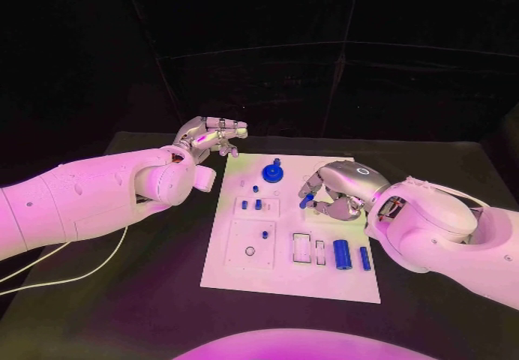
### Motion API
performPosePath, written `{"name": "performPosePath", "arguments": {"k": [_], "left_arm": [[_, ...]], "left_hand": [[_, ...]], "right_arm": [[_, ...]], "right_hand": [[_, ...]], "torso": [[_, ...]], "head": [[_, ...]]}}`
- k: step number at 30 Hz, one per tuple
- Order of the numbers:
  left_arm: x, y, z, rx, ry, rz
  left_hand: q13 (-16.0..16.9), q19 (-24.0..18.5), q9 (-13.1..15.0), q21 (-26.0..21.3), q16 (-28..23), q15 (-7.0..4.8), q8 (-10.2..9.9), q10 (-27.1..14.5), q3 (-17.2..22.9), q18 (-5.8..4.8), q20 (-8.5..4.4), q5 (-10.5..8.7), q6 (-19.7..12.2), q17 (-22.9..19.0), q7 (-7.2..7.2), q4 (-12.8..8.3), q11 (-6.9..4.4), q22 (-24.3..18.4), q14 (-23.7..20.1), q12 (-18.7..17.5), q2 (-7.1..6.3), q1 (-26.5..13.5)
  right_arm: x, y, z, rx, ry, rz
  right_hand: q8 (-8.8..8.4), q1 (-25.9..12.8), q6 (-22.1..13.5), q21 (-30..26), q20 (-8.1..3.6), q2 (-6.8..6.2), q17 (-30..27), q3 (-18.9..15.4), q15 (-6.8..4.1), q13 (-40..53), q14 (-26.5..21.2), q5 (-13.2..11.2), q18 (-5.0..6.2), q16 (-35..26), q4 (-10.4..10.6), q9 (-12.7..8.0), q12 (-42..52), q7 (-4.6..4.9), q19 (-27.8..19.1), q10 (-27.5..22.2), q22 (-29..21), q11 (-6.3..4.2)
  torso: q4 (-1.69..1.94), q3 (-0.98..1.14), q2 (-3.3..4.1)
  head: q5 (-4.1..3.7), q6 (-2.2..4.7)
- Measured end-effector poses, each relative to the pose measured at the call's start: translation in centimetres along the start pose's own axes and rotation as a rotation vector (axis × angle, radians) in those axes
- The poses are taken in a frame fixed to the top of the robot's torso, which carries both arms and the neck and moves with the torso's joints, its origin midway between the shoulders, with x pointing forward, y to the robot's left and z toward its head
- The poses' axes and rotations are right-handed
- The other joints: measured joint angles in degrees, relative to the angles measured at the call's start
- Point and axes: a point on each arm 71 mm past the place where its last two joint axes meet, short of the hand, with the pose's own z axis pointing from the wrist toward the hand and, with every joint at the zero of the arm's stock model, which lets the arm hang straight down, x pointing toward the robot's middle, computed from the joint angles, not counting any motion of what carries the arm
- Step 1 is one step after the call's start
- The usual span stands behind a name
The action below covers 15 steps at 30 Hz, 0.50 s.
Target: Assemble the parts on the task board
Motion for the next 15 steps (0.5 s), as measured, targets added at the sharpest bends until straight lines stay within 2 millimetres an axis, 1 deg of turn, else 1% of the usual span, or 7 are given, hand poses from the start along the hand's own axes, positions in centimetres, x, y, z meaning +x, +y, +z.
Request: {"name": "performPosePath", "arguments": {"k": [8, 11, 15], "left_arm": [[0.2, 0.0, 0.0, -0.001, 0.003, -0.001], [0.3, 0.0, 0.1, -0.001, 0.005, -0.002], [0.4, 0.0, 0.1, -0.002, 0.008, -0.003]], "left_hand": [[0.0, 0.0, 0.0, 0.0, 0.0, 0.00, 0.0, 0.0, 0.0, 0.00, 0.00, 0.00, 0.0, 0.0, 0.00, 0.0, 0.00, 0.0, 0.0, 0.2, 0.00, 0.0], [0.0, 0.0, 0.0, 0.0, 0.0, 0.00, 0.0, 0.0, 0.0, 0.00, 0.00, 0.00, 0.0, 0.0, 0.00, 0.0, 0.00, 0.0, 0.0, 0.2, 0.00, 0.0], [0.0, 0.0, 0.0, 0.0, 0.0, 0.00, 0.0, 0.0, 0.0, 0.00, 0.00, 0.00, 0.0, -0.1, 0.00, 0.0, 0.00, -0.1, 0.0, 0.2, 0.00, 0.0]], "right_arm": [[0.6, 3.5, 2.1, -0.105, -0.002, 0.057], [1.3, 4.8, 3.0, -0.143, 0.007, 0.077], [2.4, 5.7, 3.6, -0.174, 0.024, 0.102]], "right_hand": [[0.00, -0.3, 0.0, 0.0, 0.00, -0.29, 0.0, 0.4, 0.00, 0.1, 0.0, 0.0, 0.00, 0.0, -0.3, 0.0, 0.0, 0.00, 0.0, 0.0, 0.0, 0.00], [0.00, -0.3, 0.0, 0.0, 0.00, -0.29, 0.0, 0.4, 0.00, 0.1, 0.0, 0.0, 0.00, 0.0, -0.4, 0.0, -0.1, 0.00, 0.0, 0.0, 0.0, 0.00], [0.00, -0.3, 0.0, 0.0, 0.00, -0.30, 0.0, 0.5, 0.00, 0.1, 0.0, 0.0, 0.00, 0.0, -0.5, 0.0, -0.2, 0.00, 0.0, 0.0, 0.0, 0.00]], "torso": [[0.01, 0.00, 0.03], [0.07, 0.01, 0.04], [0.07, 0.02, 0.04]], "head": [[0.71, -0.27], [1.08, -0.47], [1.52, -0.68]]}}
